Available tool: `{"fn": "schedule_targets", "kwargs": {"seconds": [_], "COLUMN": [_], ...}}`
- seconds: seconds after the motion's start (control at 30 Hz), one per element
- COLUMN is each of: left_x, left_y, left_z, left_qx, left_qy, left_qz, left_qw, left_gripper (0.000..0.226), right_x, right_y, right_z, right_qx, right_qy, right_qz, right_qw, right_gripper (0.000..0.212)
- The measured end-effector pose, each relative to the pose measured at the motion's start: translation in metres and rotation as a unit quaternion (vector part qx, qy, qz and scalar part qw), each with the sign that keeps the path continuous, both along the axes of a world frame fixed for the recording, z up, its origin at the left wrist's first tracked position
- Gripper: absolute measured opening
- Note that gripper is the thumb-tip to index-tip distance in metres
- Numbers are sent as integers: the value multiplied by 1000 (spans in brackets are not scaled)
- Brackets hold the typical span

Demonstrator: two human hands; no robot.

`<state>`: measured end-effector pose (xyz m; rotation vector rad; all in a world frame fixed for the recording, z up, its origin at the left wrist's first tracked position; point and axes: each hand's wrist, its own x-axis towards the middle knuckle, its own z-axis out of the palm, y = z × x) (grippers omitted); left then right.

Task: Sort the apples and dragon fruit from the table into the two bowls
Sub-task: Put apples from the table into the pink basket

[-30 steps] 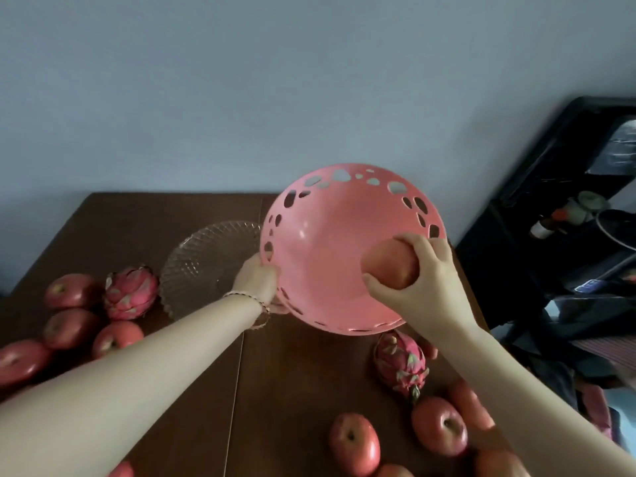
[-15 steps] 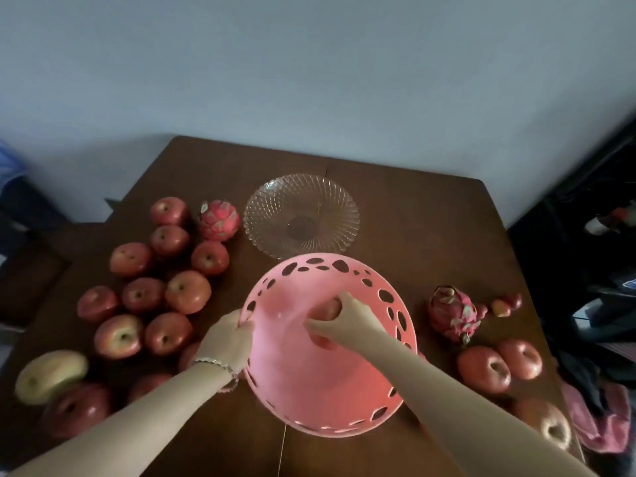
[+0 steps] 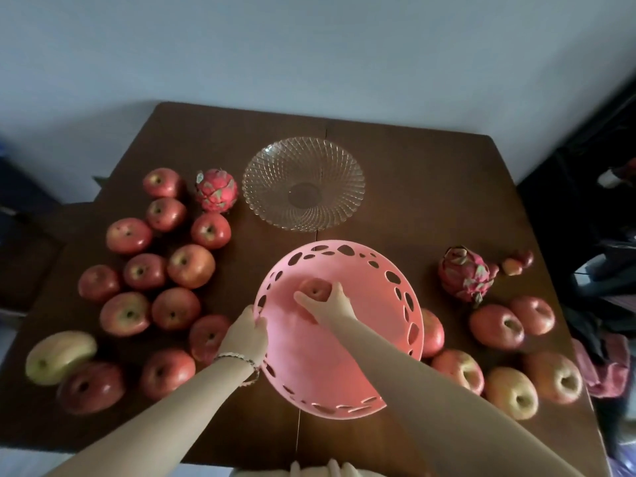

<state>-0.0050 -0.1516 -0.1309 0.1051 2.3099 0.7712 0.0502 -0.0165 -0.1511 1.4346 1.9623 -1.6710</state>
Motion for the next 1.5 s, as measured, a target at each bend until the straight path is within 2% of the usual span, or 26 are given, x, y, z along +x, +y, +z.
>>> {"fn": "schedule_targets", "kwargs": {"seconds": [0.1, 0.17, 0.2, 0.23, 0.3, 0.37, 0.4, 0.47, 0.53, 0.57, 0.67, 0.73, 0.8, 0.87, 0.9, 0.97, 1.03, 1.13, 1.27, 1.37, 1.43, 1.5], "left_x": [0, 2, 5, 8, 13, 15, 18, 22, 20, 19, 17, 17, 17, 15, 15, 15, 15, 15, 14, 15, 15, 16], "left_y": [0, 1, 2, 3, 8, 18, 25, 42, 57, 63, 75, 77, 77, 76, 77, 79, 79, 82, 82, 79, 77, 77], "left_z": [0, 1, 2, 3, 0, -7, -5, -1, -3, -3, -2, -3, -3, -4, -3, -1, 0, 2, 2, -1, -1, 1], "left_qx": [-24, -44, -54, -65, -70, -41, -30, -49, -105, -121, -133, -140, -134, -129, -130, -134, -134, -135, -136, -119, -119, -122], "left_qy": [7, 22, 37, 73, 233, 341, 344, 300, 240, 240, 241, 220, 206, 199, 196, 189, 177, 179, 182, 178, 180, 181], "left_qz": [-12, -28, -41, -61, -155, -250, -300, -377, -418, -423, -401, -373, -352, -344, -343, -338, -335, -338, -342, -335, -333, -333], "left_qw": [1000, 998, 997, 993, 958, 905, 889, 875, 870, 865, 874, 891, 903, 908, 909, 912, 915, 914, 912, 918, 918, 918], "left_gripper": [32, 36, 42, 50, 68, 75, 75, 71, 66, 63, 54, 53, 53, 54, 55, 57, 58, 56, 57, 59, 59, 56], "right_x": [2, 5, 6, 8, 11, 16, 19, 25, 34, 42, 77, 105, 121, 124, 123, 121, 121, 124, 117, 96, 79, 64], "right_y": [3, 3, 4, 6, 9, 15, 17, 24, 39, 49, 92, 123, 137, 130, 122, 110, 107, 114, 123, 112, 94, 76], "right_z": [1, 1, 0, 0, 0, 2, 3, 10, 21, 30, 57, 58, 45, 25, 19, 5, -1, 9, 59, 87, 83, 64], "right_qx": [-94, -93, -60, -20, 40, 29, 27, 45, 57, 82, 283, 331, 239, 147, 141, 180, 212, 254, 377, 352, 299, 275], "right_qy": [32, 24, 9, -7, -2, 19, 23, 14, 31, 53, 97, 54, -67, -150, -162, -165, -147, -97, 23, 95, 81, 23], "right_qz": [-98, -83, -38, 25, 100, 77, 61, 92, 107, 97, 30, 33, 126, 237, 271, 279, 237, 133, 15, 45, 113, 185], "right_qw": [990, 992, 997, 999, 994, 996, 997, 995, 992, 991, 954, 942, 960, 949, 938, 929, 937, 953, 926, 930, 944, 943], "right_gripper": [65, 54, 56, 60, 70, 69, 65, 55, 40, 34, 38, 49, 74, 102, 107, 97, 82, 86, 79, 75, 74, 75]}}
